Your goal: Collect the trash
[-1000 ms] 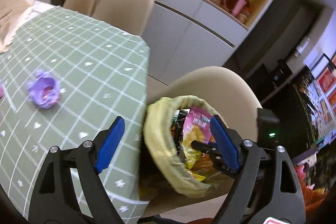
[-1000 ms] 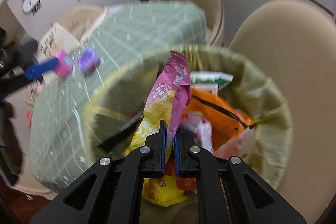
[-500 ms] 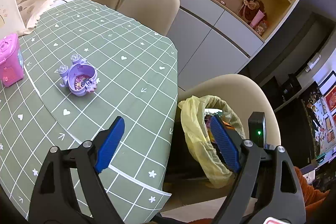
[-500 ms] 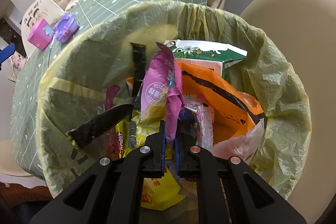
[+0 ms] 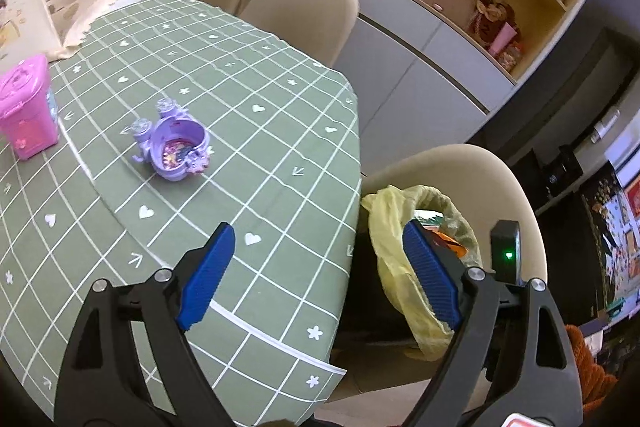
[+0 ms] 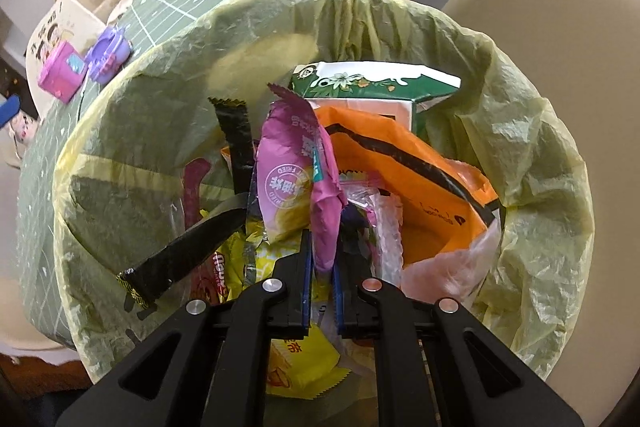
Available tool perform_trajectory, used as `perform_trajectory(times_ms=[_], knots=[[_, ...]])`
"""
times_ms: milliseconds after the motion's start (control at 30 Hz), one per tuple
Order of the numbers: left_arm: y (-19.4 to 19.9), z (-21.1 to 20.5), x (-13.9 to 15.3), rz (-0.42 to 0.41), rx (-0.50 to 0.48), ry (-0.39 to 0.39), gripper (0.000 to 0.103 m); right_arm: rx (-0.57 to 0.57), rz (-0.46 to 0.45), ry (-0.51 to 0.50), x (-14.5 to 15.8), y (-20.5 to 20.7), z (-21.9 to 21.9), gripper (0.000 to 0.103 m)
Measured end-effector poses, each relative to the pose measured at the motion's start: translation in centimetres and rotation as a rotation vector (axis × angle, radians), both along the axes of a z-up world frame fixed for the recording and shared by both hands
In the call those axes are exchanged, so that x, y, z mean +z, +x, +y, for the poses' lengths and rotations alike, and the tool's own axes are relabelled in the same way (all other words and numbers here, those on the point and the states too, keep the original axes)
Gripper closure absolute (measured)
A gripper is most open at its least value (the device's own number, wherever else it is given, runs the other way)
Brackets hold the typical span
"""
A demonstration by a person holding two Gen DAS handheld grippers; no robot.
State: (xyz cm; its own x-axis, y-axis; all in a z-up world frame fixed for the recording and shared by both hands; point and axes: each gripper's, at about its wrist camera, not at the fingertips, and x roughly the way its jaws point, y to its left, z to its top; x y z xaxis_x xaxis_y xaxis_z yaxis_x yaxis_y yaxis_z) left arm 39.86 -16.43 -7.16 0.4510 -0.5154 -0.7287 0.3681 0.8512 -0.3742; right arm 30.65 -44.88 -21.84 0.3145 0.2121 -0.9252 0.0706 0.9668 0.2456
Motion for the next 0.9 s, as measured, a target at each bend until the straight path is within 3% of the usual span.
perform_trajectory(times_ms=[267,433,767,900], knots=[[-1.8,1.9,-2.0,0.033,0.131,0.110,0.017,-0.042,0.000,0.078,0.2,-0.4,-1.1,0.087],[-3.9,4.1,-2.6,0.027,0.189,0.136,0.017,-0.041,-0.076,0.028,2.4,-2.4,-0.3,0.056],[-9.7,8.0,-0.7,-0.060,0.167,0.126,0.017,-0.224,-0.293,-0.081,10.0,-9.4,1.2,0.054],[-13.9,9.9,2.0,-0.166,0.154,0.133,0.017,-0.237,-0.391,-0.064,13.8,-13.8,4.2,0.054]])
